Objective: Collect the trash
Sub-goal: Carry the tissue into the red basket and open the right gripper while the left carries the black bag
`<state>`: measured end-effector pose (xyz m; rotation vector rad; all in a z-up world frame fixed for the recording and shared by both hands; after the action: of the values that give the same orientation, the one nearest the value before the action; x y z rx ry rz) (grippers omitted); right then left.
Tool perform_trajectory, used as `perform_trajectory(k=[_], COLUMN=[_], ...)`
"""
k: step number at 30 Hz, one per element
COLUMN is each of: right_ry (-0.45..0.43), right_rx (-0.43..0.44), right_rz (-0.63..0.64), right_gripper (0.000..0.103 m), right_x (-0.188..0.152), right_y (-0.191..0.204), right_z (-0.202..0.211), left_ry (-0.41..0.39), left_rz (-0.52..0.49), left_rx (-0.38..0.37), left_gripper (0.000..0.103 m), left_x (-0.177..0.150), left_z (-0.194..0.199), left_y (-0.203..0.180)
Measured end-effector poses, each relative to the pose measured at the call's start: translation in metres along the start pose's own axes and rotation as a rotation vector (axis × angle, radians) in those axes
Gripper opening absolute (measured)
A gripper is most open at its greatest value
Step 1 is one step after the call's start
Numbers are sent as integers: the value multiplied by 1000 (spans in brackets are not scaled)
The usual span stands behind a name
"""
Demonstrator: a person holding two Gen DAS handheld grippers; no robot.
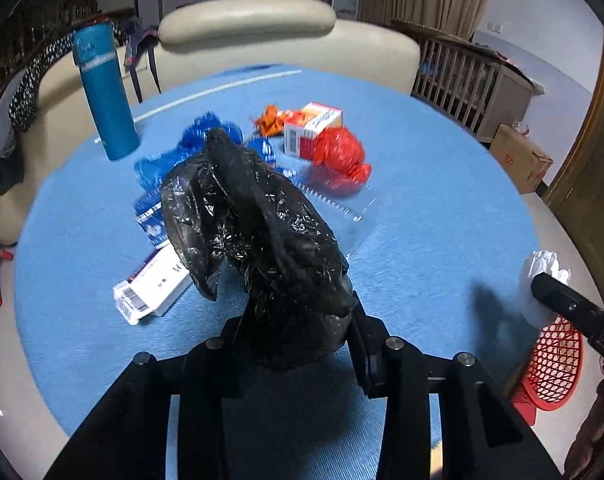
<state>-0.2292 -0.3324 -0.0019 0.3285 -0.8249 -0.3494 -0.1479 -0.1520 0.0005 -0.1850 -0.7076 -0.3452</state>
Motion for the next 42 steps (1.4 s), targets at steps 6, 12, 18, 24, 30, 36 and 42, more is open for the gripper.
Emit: perform_trajectory(k=[6,12,18,24,30,36,42], right_ry=[-47,-86,-112,-118,-110,-80,-53], right_rx=[-8,-35,-97,-184,-258,-290,-311], right_rz=[-2,-23,-64,-135,-208,-250,-275], right_gripper=[38,38,38,38,38,38,38], right_x=[-1,3,2,-7,-18,-32,-42], right_y=[-4,-25,-63,-118,-170,-201,-219], right_z=[29,52,68,80,85,82,78], left_ry=[-61,-98,-110,-116,-115,-106,-94], left_rz=[-21,-50,-87,-130,-186,-255,-325], left_rx=[-15,-29,-49,-79,-114,-162,-207], left_gripper=[40,40,40,40,40,40,40], left_x=[11,19,19,14,10,4,-3], left_z=[26,36,40,43,44,46,46], left_y=[-6,-18,-38,-58,-87,-122,-157])
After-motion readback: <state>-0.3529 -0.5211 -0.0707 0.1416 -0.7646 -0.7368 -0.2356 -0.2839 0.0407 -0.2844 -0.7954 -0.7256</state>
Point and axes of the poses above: each gripper's, at about its wrist camera, not at the fingertips, and z roughly against the way its jaws point, y to its left, x to its top, the point moved 8 cm from there along -z, roughly the way its jaws point, and after that the axes turned 2 degrees about -y, right-handed, at the moved point
